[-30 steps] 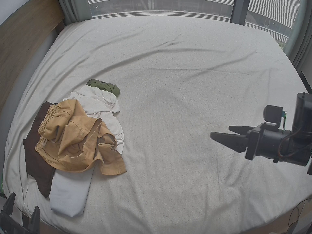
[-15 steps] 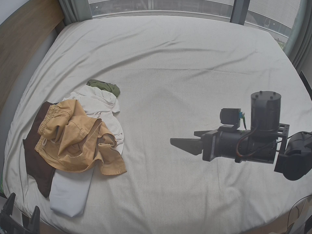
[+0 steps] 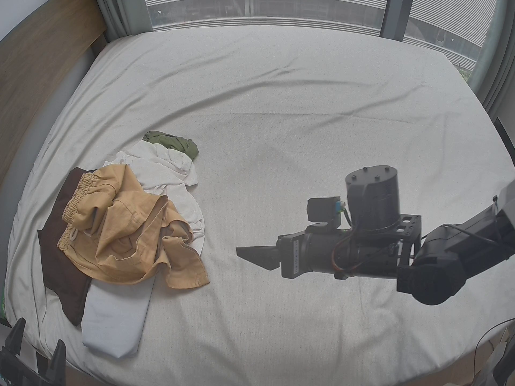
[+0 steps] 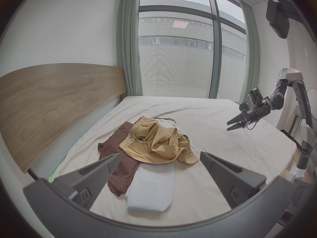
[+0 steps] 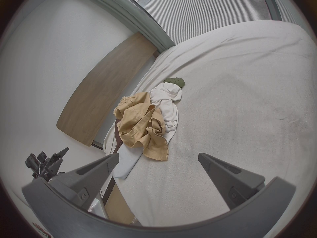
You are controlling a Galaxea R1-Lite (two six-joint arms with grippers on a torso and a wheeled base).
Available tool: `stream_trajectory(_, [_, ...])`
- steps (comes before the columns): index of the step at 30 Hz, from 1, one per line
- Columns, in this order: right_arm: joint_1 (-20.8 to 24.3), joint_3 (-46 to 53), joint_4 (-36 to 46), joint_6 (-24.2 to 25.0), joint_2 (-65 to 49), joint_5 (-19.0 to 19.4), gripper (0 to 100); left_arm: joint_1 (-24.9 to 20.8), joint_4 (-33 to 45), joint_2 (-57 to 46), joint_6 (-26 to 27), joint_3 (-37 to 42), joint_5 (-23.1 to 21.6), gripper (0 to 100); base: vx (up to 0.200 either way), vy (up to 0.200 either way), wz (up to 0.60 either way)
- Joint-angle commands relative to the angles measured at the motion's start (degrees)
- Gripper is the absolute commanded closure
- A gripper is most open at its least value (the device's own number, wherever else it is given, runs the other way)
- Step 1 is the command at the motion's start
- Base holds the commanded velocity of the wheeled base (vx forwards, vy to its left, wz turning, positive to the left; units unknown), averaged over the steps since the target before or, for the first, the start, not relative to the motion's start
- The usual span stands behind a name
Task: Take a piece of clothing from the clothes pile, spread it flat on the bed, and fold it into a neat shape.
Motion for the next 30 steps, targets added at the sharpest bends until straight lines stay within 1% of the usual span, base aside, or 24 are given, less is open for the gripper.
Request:
stream_trajectory(1, [1.41,-3.51,0.01,0.29,6.1,-0.01,0,0.06,-0.02,-0.93,-0.11,1.01,0.0,0,0.0,0.0,0.0])
stream_trajectory(4, [2.29,-5.18,0.01,0.38,8.29,-0.01,0,-0.03,-0.11,-0.93,-0.19,1.01,0.0,0,0.0,0.0,0.0])
stream_trajectory(12, [4.75,-11.16,0.63,5.39,14.53,-0.01,0,-0.03,-0.11,-0.93,-0.11,1.01,0.0,0,0.0,0.0,0.0])
stream_trajectory(20, [4.4,-16.34,0.89,5.48,20.51,-0.1,0,-0.03,-0.11,-0.93,-0.19,1.01,0.0,0,0.0,0.0,0.0])
stream_trajectory(27, [5.1,-21.44,3.0,5.65,24.82,-0.1,0,-0.03,-0.11,-0.93,-0.28,1.01,0.0,0,0.0,0.0,0.0])
stream_trajectory(30, [5.45,-25.05,4.58,5.65,27.98,-0.8,0,-0.03,-0.11,-0.93,-0.28,1.01,0.0,0,0.0,0.0,0.0])
